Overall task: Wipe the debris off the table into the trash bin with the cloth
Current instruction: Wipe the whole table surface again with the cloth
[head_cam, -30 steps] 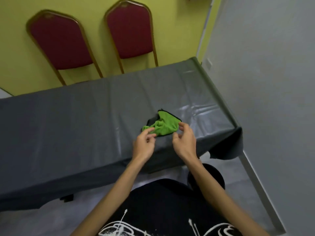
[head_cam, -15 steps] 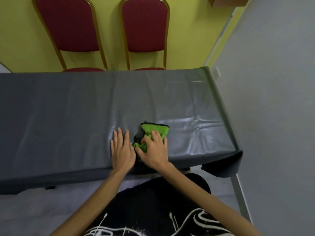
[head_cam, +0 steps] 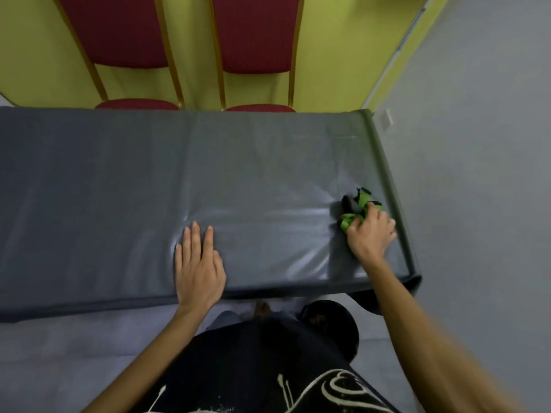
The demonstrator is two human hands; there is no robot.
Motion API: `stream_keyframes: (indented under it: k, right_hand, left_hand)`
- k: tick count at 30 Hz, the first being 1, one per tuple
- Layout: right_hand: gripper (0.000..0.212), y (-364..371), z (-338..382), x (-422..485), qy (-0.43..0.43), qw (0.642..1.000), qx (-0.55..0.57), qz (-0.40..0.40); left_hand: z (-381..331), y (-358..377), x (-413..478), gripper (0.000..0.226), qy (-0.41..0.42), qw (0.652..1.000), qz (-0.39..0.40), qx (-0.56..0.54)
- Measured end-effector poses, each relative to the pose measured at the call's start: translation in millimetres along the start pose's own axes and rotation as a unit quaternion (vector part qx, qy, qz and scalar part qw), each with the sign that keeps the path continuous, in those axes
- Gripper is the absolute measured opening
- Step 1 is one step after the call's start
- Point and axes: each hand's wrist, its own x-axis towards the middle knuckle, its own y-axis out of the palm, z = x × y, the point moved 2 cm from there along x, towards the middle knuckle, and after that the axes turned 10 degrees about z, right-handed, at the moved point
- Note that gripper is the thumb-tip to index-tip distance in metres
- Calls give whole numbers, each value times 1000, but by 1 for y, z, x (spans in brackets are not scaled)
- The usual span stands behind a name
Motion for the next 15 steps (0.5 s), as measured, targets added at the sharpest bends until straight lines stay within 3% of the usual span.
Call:
stream_keyframes:
  k: [2,4,7,9,11,15]
  right_hand:
    - [42,11,33,-18,6,1000,3,23]
    - [39,34,78,-59,-118,990,-19,73]
    - [47,69,130,-142,-377,906,-79,178]
    - [51,72,136,-162,-466,853,-110,208]
    - [54,62,120,-143,-472,855,-106,185]
    - [51,40,38,-84,-354,928,-63,100]
  left_hand:
    - [-1,0,0,57,-8,1000,3,9]
    - [-2,0,0,58,-10,1000,2,19]
    - [2,4,-1,63,-3,1000,6,27]
    - [5,5,-2,67,3,1000,10,29]
    - [3,3,-1,66,0,1000,7,28]
    - [-1,1,-1,58,-7,1000,-9,8]
